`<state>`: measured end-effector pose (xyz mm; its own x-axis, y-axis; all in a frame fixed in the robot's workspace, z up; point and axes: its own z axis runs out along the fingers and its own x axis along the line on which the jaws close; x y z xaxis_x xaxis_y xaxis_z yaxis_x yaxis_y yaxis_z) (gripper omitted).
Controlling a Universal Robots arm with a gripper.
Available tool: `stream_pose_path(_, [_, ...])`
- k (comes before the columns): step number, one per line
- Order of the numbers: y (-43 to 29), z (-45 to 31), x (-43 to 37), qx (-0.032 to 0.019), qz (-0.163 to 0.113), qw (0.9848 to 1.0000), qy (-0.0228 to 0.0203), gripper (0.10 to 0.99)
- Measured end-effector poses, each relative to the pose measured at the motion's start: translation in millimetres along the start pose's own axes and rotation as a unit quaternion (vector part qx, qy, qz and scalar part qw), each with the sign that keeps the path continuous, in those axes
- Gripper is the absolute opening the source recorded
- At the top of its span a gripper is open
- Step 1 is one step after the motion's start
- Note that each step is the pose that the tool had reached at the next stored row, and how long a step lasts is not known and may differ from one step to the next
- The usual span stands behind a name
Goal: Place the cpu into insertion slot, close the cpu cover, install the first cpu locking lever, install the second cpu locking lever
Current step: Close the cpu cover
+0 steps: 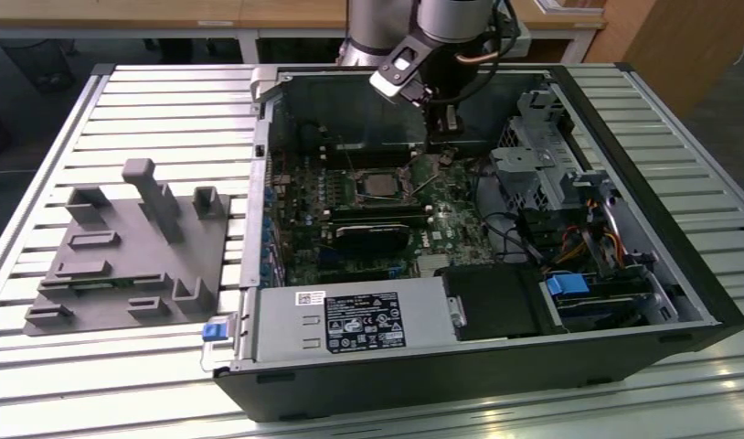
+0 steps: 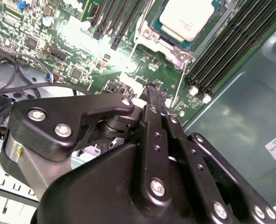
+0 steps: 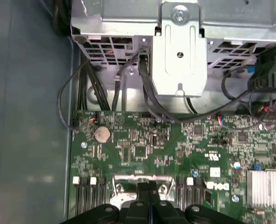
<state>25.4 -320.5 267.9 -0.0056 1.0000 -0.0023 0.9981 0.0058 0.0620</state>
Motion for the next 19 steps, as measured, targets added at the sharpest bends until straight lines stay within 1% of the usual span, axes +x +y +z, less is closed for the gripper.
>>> stream_pose_path(1, [0.7,1.6,0.4,0.0,0.0,1.0,0.0,0.122])
stream_pose_path(2, [2.1,3.1,2.5,0.0007,0.0,1.0,-0.0001,0.122])
stream_pose_path(4, [4.1,4.3,3.1,0.0017,0.0,1.0,0.0,0.122])
stream_pose_path(6, [8.2,4.7,3.3,0.003,0.0,1.0,-0.0001,0.122])
stream_pose_path(8, [10.7,5.3,3.3,0.0034,0.0,1.0,0.0,0.122])
stream_pose_path(12, [12.2,6.1,3.3,0.0034,0.0,1.0,0.0001,0.122])
stream_pose_path(16, [18.3,8.1,3.3,0.004,0.0,1.0,0.0001,0.122])
stream_pose_path(19, [20.1,10.2,3.2,0.0043,0.0,1.0,0.0,0.122])
